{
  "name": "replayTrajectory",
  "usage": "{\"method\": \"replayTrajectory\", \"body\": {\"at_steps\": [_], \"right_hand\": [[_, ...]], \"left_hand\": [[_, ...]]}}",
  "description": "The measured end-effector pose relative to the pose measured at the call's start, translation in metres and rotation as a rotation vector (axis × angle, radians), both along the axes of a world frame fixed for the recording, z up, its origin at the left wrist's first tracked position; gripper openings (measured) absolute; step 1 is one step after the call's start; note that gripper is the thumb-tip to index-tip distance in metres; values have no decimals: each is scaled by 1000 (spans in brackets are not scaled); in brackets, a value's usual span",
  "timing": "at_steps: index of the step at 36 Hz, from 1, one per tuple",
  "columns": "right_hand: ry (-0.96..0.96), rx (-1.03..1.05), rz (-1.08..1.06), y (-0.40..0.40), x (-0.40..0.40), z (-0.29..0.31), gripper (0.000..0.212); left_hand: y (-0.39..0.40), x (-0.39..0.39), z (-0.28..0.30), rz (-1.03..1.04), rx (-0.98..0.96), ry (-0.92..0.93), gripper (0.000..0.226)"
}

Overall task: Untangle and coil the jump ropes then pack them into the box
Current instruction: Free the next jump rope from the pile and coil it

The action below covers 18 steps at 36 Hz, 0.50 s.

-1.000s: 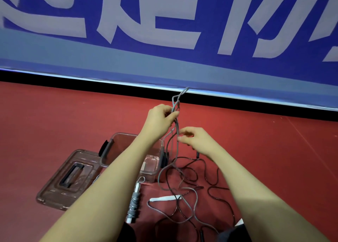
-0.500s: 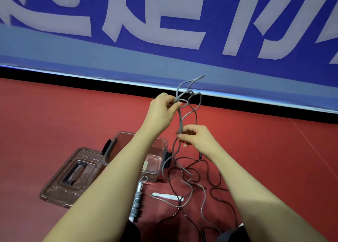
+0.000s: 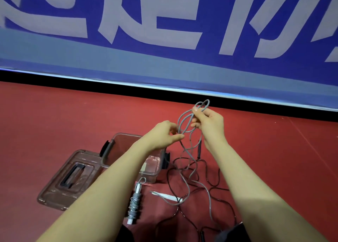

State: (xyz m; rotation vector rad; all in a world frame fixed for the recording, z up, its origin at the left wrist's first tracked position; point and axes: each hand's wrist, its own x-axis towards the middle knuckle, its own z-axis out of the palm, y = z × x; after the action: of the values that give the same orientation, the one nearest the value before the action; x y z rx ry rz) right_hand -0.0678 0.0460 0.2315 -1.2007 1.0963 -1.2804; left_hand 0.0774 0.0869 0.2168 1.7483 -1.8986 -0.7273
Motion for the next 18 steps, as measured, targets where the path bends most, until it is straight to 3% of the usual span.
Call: {"method": "replayTrajectory", "body": {"at_steps": [7,10,14,18], "right_hand": [[-187,50,24,-3,-1,4,20],[12,110,64,-7,-6,-7,18],[539,106,342,-2,-15,-21,21],[629,72,489,6,-14,-21,17]], "left_hand": [[-4,-12,-1,74,-104,152,30],[-7,-11,3,144,-159,198,28],[-9,-10,12,179,-222,222,25],[-12,-11,20,194,-289,244,25]]}}
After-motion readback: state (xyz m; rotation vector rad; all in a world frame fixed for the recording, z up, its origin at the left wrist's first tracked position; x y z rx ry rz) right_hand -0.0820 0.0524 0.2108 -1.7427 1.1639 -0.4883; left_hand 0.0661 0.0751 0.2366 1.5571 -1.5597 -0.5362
